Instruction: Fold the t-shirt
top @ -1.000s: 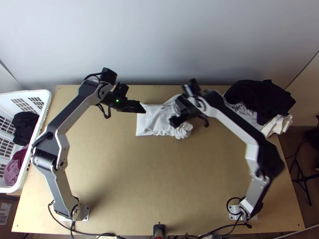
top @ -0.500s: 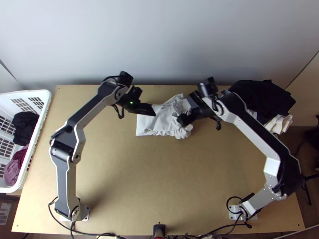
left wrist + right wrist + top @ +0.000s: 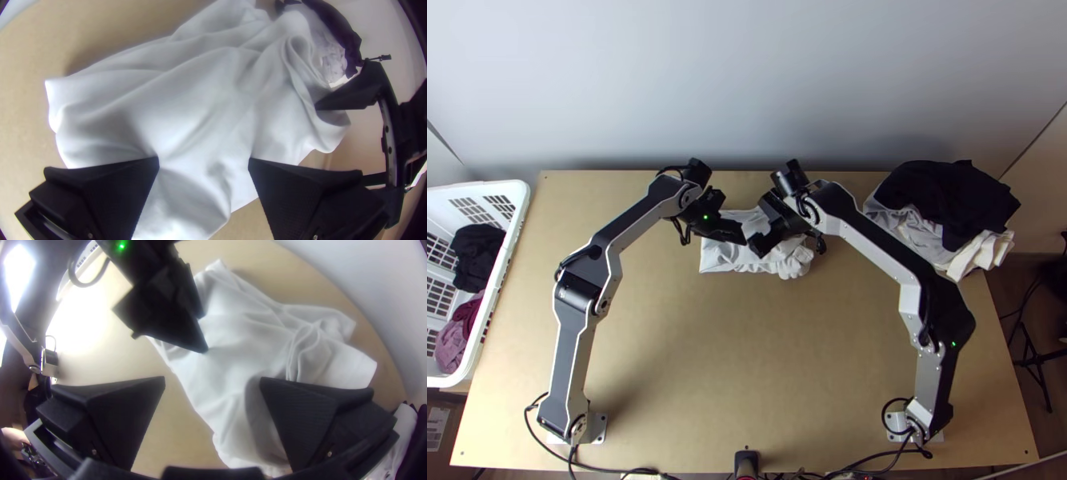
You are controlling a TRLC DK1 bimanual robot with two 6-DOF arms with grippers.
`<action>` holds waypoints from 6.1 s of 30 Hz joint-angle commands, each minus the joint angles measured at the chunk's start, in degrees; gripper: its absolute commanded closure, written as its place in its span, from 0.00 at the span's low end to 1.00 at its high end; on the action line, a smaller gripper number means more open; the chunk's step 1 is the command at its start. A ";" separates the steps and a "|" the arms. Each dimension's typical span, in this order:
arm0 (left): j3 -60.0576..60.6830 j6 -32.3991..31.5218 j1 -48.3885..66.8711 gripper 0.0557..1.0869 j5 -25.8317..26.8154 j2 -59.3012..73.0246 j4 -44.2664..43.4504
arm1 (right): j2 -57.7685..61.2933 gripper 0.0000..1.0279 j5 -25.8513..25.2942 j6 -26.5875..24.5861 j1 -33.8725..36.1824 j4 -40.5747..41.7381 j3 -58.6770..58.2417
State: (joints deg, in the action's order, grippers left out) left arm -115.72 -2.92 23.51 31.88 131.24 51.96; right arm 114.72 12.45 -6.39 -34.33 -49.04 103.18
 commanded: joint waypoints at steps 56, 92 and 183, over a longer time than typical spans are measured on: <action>-0.91 0.98 -2.24 0.05 -1.73 -9.95 4.99 | -7.23 0.04 -11.48 -33.51 -5.84 38.40 -33.04; 1.73 0.19 -7.42 0.05 -1.12 -20.23 6.57 | -8.46 0.97 -19.04 -16.19 -6.54 40.42 -29.17; 29.06 11.09 -42.40 0.05 0.82 -47.48 16.41 | -35.35 0.04 6.19 3.49 58.23 36.47 -42.53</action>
State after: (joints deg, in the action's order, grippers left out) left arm -86.94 8.82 -20.18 32.53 83.59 68.69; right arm 83.68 14.50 1.28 18.83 -9.43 66.08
